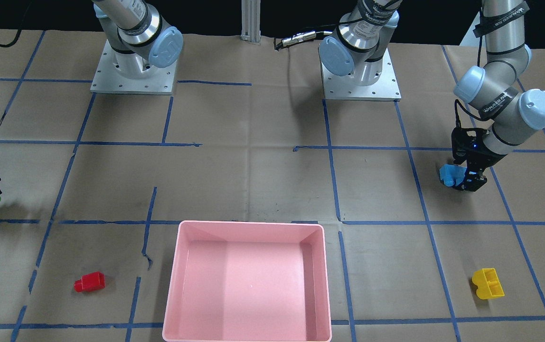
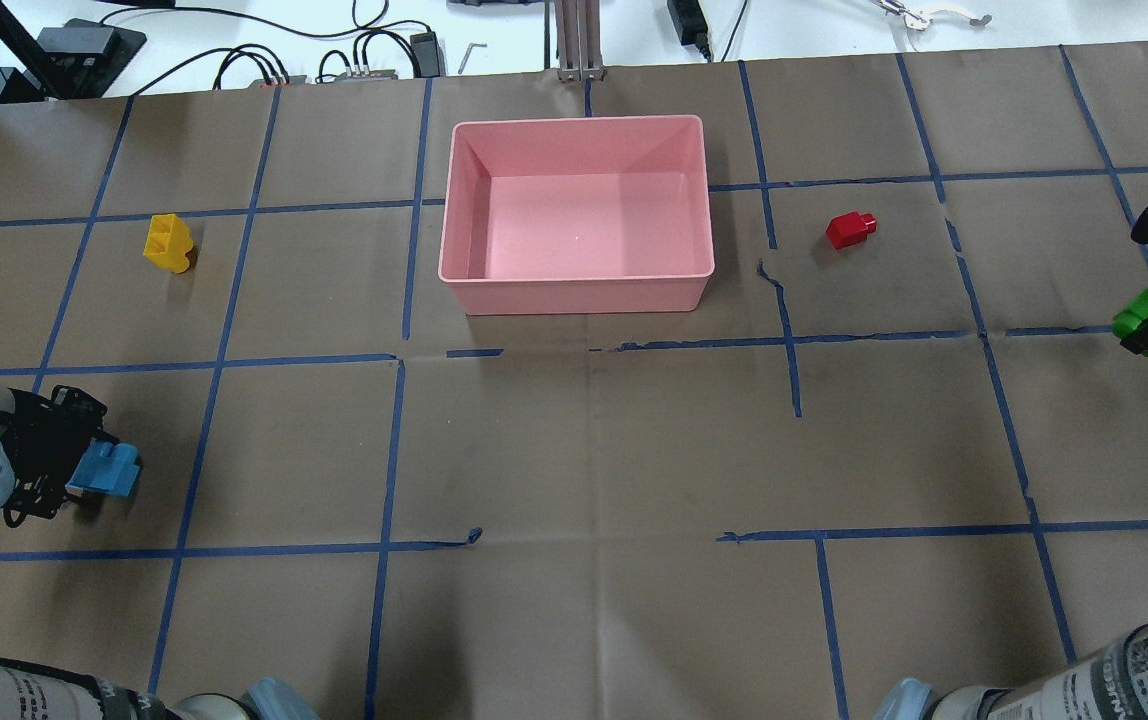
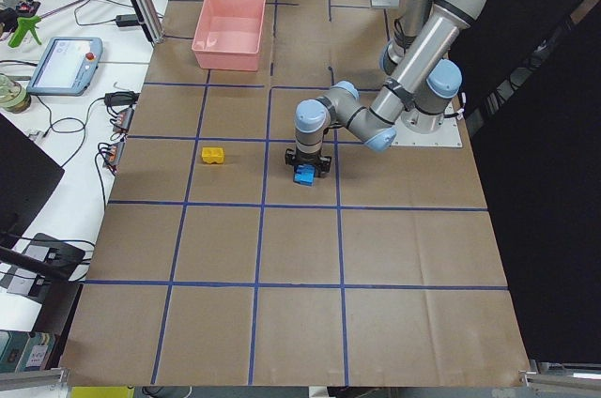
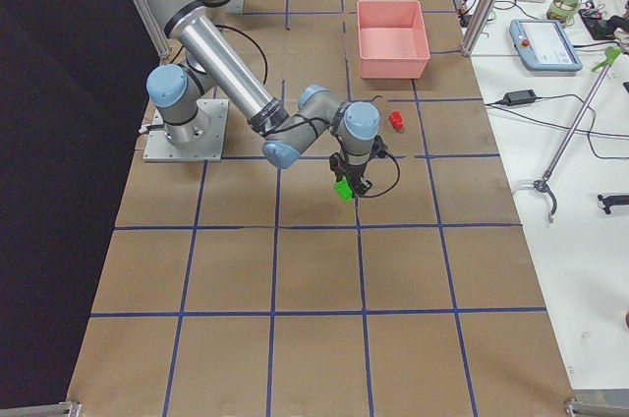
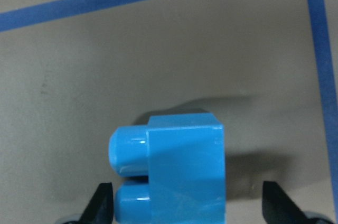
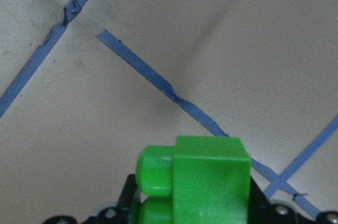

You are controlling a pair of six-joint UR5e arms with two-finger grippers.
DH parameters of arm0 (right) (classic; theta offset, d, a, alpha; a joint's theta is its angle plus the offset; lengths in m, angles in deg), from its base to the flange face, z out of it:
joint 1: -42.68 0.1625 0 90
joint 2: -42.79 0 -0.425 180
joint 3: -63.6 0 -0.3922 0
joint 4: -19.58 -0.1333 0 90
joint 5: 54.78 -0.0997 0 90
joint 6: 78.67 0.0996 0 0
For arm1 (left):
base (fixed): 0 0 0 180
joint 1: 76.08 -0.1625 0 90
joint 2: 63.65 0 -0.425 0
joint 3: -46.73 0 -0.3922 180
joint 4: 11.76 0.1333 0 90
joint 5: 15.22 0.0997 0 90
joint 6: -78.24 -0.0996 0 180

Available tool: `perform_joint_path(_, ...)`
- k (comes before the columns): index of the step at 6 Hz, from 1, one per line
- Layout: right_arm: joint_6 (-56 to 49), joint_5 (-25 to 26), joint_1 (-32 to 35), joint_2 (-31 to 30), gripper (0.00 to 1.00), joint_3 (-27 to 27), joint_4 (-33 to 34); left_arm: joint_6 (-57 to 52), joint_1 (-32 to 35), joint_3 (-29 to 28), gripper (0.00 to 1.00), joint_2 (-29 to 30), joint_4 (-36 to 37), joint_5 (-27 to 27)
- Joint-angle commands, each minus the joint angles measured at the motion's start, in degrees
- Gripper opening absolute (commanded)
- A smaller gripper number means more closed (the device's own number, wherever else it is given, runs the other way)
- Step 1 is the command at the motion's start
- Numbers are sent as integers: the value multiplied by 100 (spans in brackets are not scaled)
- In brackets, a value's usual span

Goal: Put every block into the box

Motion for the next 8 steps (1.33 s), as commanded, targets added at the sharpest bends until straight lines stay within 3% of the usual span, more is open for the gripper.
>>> perform_joint_path(1, 413, -141, 369, -538, 37, 431, -809, 37, 0, -27, 12, -77, -6, -12)
perform_joint_path(3, 1666, -141, 1063, -654, 37, 1501, -2371, 299, 79, -411, 5, -183, -363, -3)
perform_joint_path(4, 2124, -141, 1345, -654, 37, 1854, -2787, 484, 105, -840, 1, -131, -1045, -247)
perform_joint_path(6, 2592, -176, 1549, -663, 38, 1928, -2967, 616, 314, -1089, 0, -218, -1262, -346)
perform_joint_path(7, 3012, -159, 1828, -663, 38, 1998, -2967, 1235, 830, -1587, 0, -245, -1846, -337)
perform_joint_path(8, 3181, -167, 1936, -663, 38, 2016, -2967, 2286, 1470, -2531, 0, -141, -2870, -329)
